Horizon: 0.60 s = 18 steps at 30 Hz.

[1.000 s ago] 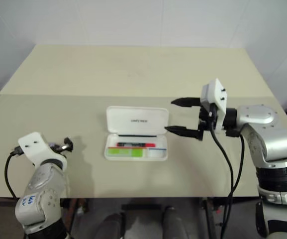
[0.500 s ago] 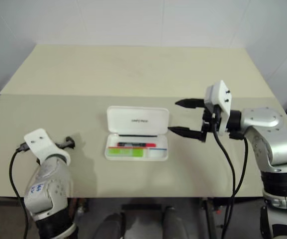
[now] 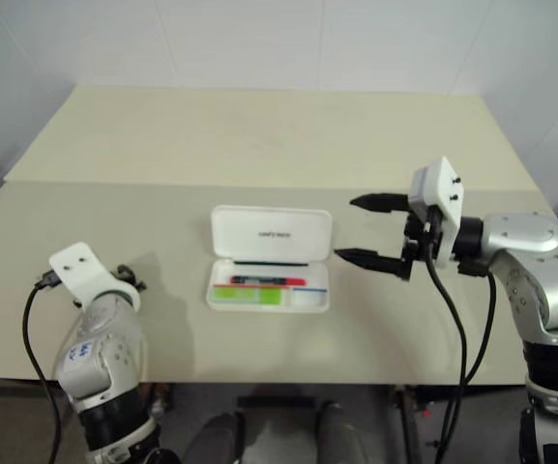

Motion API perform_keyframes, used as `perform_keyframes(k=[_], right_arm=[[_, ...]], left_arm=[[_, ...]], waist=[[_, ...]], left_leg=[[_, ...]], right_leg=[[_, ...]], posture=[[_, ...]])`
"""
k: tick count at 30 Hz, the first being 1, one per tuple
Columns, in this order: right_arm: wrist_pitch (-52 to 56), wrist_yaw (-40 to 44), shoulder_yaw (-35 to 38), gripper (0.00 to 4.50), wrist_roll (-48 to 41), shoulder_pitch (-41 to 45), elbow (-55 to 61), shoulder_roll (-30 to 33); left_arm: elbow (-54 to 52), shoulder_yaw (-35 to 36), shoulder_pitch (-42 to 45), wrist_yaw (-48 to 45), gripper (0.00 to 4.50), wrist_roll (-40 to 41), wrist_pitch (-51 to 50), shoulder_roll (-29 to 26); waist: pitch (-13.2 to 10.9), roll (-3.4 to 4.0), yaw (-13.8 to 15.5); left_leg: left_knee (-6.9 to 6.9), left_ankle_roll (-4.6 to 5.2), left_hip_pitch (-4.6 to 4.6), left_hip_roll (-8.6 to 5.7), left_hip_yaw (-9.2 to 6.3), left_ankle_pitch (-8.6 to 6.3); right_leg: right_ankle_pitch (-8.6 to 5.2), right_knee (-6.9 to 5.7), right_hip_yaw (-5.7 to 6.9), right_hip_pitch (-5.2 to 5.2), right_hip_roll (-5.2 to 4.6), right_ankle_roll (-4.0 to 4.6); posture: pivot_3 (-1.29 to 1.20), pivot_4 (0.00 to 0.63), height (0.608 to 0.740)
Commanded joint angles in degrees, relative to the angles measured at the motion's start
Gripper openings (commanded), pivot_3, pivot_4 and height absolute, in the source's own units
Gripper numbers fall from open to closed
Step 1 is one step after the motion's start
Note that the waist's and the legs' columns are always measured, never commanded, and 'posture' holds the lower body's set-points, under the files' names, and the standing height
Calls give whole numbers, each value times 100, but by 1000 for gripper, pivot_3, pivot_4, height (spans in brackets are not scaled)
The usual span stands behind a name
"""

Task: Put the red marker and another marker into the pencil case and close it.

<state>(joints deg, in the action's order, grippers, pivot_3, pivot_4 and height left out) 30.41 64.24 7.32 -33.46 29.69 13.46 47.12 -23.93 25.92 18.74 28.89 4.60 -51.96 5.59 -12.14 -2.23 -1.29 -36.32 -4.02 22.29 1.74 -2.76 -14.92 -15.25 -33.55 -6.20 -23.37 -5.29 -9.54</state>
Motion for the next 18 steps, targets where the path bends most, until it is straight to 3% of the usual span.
perform_keyframes(k=[1, 3, 9, 18], right_arm=[[18, 21, 164, 4500, -155, -2, 240, 118], [15, 41, 141, 4500, -159, -9, 243, 121], [-12, 79, 118, 4500, -136, 2, 195, 120], [-136, -3, 267, 4500, -33, -136, 158, 178]], left_arm=[[-131, -60, 14, -28, 841, -13, -190, 56], [-152, -25, 23, -10, 333, -29, -345, 73], [-180, -120, 41, -190, 334, -41, -306, -41], [-371, -450, 183, -2647, 334, 1049, 1206, -1184]], waist=[[0, 0, 8], [0, 0, 8], [0, 0, 17], [-3, -5, -10]], left_leg=[[-1, 0, 0, 0, 0, 0], [-4, 0, 0, 0, 0, 0], [-4, 0, 0, 0, 0, 0], [1, -4, 4, 1, 1, 2]], right_leg=[[0, 0, 0, 1, 0, 0], [0, 1, 0, 2, 0, 1], [0, 2, 0, 3, 0, 0], [-1, 4, 1, -1, 0, 10]], posture=[[0, 150, 740], [0, 150, 740], [0, 150, 740], [0, 150, 740]])
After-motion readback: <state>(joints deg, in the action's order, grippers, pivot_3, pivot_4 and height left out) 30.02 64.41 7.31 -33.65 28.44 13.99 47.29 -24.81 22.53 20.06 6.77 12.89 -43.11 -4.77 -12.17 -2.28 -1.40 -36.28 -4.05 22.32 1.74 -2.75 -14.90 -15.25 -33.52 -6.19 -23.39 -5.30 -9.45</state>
